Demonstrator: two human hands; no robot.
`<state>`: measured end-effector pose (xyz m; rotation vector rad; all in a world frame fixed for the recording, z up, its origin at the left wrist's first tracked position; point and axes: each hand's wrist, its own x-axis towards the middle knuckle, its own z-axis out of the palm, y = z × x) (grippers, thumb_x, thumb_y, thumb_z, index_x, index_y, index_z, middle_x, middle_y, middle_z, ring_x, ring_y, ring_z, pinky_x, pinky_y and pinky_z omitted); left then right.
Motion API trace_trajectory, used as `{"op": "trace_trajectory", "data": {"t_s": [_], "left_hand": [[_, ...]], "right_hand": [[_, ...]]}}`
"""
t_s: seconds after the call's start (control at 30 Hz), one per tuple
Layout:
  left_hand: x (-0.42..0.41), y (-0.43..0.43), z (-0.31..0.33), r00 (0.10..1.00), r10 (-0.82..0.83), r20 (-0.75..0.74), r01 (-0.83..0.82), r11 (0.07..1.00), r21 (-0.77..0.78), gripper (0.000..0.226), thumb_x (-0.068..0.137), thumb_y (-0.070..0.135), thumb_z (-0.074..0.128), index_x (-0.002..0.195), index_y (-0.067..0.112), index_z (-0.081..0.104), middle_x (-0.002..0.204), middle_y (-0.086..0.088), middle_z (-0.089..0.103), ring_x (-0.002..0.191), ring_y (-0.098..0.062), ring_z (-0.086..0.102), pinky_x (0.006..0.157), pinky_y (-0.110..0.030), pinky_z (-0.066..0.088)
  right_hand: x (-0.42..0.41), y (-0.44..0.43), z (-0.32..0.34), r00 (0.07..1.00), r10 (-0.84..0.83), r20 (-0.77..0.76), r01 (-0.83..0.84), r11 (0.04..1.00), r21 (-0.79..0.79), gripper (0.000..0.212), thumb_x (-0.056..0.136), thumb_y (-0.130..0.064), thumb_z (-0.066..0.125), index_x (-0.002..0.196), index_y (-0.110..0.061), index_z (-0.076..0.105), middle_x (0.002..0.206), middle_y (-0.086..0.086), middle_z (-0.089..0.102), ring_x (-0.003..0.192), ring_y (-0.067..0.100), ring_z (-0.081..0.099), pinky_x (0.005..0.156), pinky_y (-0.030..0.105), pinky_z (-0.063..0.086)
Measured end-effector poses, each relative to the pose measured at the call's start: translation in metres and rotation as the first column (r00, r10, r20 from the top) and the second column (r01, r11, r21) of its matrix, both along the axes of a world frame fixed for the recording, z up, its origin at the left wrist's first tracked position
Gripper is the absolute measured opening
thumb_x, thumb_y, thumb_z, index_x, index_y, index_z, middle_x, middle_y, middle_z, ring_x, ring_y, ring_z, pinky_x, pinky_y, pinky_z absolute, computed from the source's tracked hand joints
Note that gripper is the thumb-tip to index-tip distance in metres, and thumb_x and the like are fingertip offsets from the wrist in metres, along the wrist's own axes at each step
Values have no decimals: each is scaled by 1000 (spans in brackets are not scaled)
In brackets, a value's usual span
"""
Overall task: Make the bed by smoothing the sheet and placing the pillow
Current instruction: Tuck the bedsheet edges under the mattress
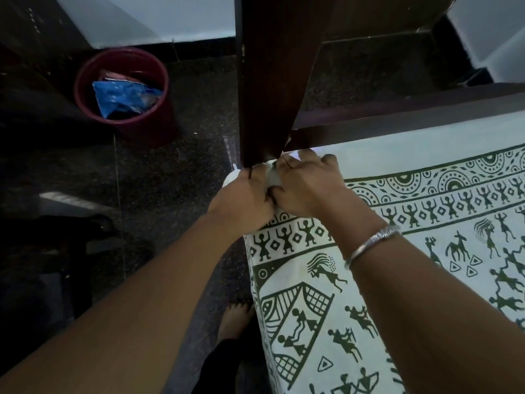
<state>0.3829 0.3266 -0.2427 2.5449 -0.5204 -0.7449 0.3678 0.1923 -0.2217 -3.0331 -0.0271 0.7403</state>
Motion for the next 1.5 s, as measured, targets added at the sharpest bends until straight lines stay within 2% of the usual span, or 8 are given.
{"op": "trace_trajectory", "data": {"t_s": [0.2, 0.3, 0.4, 0.5, 0.7, 0.83, 1.27, 1.5], "left_hand": [[14, -3, 21, 990, -39, -133, 58, 988, 142, 45, 88, 26, 47, 130, 13, 38, 116, -17, 58, 95, -32, 57, 77, -36, 45], [0, -9, 40, 941, -243, 236, 134, 907, 399, 44, 91, 33, 46, 132, 19, 45, 119, -10, 56, 109, -31, 51, 86, -39, 42], [-18, -27, 39, 899, -325, 293, 247, 930, 273, 48, 93, 33, 43, 138, 14, 36, 141, -13, 39, 127, -32, 38, 100, -41, 35], [-26, -31, 12, 925, -337, 178, 284, 921, 268, 68, 95, 42, 36, 149, 9, 12, 156, -18, 9, 144, -34, 9, 118, -45, 10], [-42, -46, 0, 890, -229, 395, 151, 964, 219, 70, 82, 35, 25, 140, -4, 37, 143, -25, 40, 134, -41, 34, 113, -51, 18], [-44, -69, -1, 820, -403, 406, 342, 915, 216, 73, 86, 46, 26, 148, 8, 25, 155, -12, 23, 143, -33, 20, 115, -49, 10], [-20, -102, 1, 826, -492, 276, 399, 855, 330, 83, 86, 68, 20, 149, 25, -14, 159, -9, -8, 146, -30, -3, 116, -47, 2], [-22, -147, 16, 738, -548, 394, 504, 836, 220, 66, 92, 36, 32, 149, 6, 17, 155, -17, 22, 142, -28, 24, 116, -38, 15]], "right_hand": [[-5, -4, -5, 997, -60, -40, 64, 989, 136, 62, 95, -44, 38, 150, -19, 23, 159, -3, 18, 147, 20, 3, 115, 57, -5], [-23, -10, -7, 987, -59, 150, 30, 981, 190, 61, 94, -42, 44, 148, -19, 29, 157, 2, 25, 147, 23, 10, 117, 50, 1], [-44, -25, -9, 926, -171, 337, 119, 978, 170, 53, 92, -36, 47, 142, -19, 42, 153, 13, 32, 144, 32, 20, 115, 52, 10], [-61, -39, -20, 938, -283, 202, 273, 959, 79, 67, 93, -58, 24, 153, -31, 8, 161, 11, -4, 146, 36, -8, 115, 56, -2], [-42, -57, -25, 984, -105, 146, 85, 987, 136, 64, 97, -52, 24, 151, -36, -5, 161, 0, -8, 145, 30, -19, 115, 55, -11], [-67, -79, -25, 827, -417, 377, 328, 903, 279, 60, 96, -42, 33, 151, -20, 24, 159, 11, 19, 147, 28, 11, 117, 48, 5], [-69, -129, -31, 823, -538, 183, 533, 842, 79, 81, 89, -69, 17, 151, -28, -14, 158, 12, -19, 144, 36, -19, 115, 56, -10], [-64, -154, -25, 812, -553, 188, 513, 829, 221, 72, 95, -58, 29, 153, -29, -4, 161, 6, -11, 147, 29, -13, 115, 48, -10]]}}
